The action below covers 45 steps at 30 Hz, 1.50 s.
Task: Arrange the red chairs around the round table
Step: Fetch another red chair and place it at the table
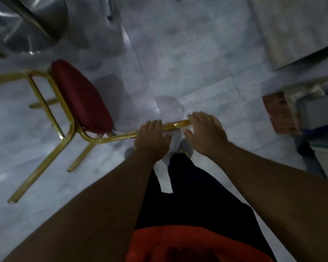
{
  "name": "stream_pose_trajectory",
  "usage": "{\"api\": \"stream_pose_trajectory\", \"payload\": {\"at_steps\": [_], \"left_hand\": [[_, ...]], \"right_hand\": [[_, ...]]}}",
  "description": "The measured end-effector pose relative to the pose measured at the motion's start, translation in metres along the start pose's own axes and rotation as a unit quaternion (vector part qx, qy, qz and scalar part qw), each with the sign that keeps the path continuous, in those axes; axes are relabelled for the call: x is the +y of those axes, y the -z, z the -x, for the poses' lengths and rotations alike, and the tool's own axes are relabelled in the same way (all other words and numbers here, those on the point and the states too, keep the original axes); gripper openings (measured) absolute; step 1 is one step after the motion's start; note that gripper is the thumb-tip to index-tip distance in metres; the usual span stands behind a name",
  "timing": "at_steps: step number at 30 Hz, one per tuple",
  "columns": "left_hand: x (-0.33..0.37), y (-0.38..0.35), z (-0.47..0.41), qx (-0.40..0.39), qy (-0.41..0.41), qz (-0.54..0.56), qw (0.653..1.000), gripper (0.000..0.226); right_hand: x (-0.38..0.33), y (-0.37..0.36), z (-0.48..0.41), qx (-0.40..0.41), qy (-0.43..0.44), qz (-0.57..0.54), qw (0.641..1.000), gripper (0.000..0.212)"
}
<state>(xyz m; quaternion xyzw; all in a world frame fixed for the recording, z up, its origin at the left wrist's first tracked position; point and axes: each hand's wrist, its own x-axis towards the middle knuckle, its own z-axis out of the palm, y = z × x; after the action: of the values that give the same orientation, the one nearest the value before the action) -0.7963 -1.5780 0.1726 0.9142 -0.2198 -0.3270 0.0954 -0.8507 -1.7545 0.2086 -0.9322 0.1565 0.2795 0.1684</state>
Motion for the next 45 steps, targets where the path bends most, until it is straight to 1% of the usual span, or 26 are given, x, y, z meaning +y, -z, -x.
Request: {"api": "stream_pose_trajectory", "payload": {"at_steps": [2,5,9,11,13,16,18,20,22,26,32,35,39,42,45], "left_hand": [[0.0,-0.023,-0.02,-0.029,0.012,0.011,0.999,0.068],[-0.007,-0.062,-0.058,-0.044,0.008,0.021,0.999,0.065],[-0.02,-0.117,-0.106,-0.027,0.003,0.02,0.999,0.065],[-0.028,-0.142,-0.129,-0.019,0.009,0.025,0.999,0.066],[-0.034,-0.168,-0.148,-0.02,0.009,0.033,0.999,0.066],[-0.037,-0.198,-0.161,-0.022,0.007,0.001,1.0,0.053],[-0.035,-0.208,-0.163,0.01,0.015,-0.016,1.0,0.047],[-0.03,-0.21,-0.163,0.048,0.017,-0.01,0.999,0.043],[-0.026,-0.208,-0.164,0.061,0.009,-0.015,0.998,0.042],[-0.029,-0.199,-0.158,0.048,-0.002,-0.031,0.998,0.042],[-0.033,-0.156,-0.127,0.053,-0.012,-0.017,0.998,0.041],[-0.03,-0.125,-0.102,0.089,-0.029,0.0,0.996,0.043],[-0.024,-0.081,-0.065,0.133,-0.104,0.023,0.985,0.035],[-0.032,-0.041,-0.024,0.169,-0.133,0.033,0.976,0.026],[-0.053,0.0,0.029,0.22,-0.139,0.051,0.964,0.025]], "right_hand": [[0.018,-0.016,-0.021,-0.011,0.008,0.008,1.0,0.054],[0.046,-0.055,-0.056,-0.032,0.017,0.015,0.999,0.059],[0.081,-0.112,-0.111,-0.044,0.049,0.04,0.997,0.066],[0.095,-0.137,-0.14,-0.048,0.065,0.038,0.996,0.066],[0.108,-0.161,-0.164,-0.047,0.08,0.022,0.995,0.061],[0.126,-0.186,-0.183,-0.055,0.14,0.01,0.989,0.044],[0.133,-0.194,-0.187,-0.051,0.167,-0.013,0.985,0.035],[0.135,-0.199,-0.187,-0.037,0.173,-0.04,0.983,0.031],[0.134,-0.201,-0.186,-0.026,0.183,-0.046,0.982,0.03],[0.124,-0.194,-0.18,-0.038,0.197,-0.049,0.978,0.027],[0.088,-0.152,-0.155,-0.01,0.207,-0.009,0.978,0.028],[0.065,-0.124,-0.129,0.031,0.21,0.014,0.977,0.029],[0.024,-0.083,-0.088,0.066,0.222,0.038,0.972,0.03],[-0.012,-0.054,-0.053,0.088,0.256,0.035,0.962,0.023],[-0.052,-0.03,-0.014,0.149,0.289,0.022,0.945,0.023]]}}
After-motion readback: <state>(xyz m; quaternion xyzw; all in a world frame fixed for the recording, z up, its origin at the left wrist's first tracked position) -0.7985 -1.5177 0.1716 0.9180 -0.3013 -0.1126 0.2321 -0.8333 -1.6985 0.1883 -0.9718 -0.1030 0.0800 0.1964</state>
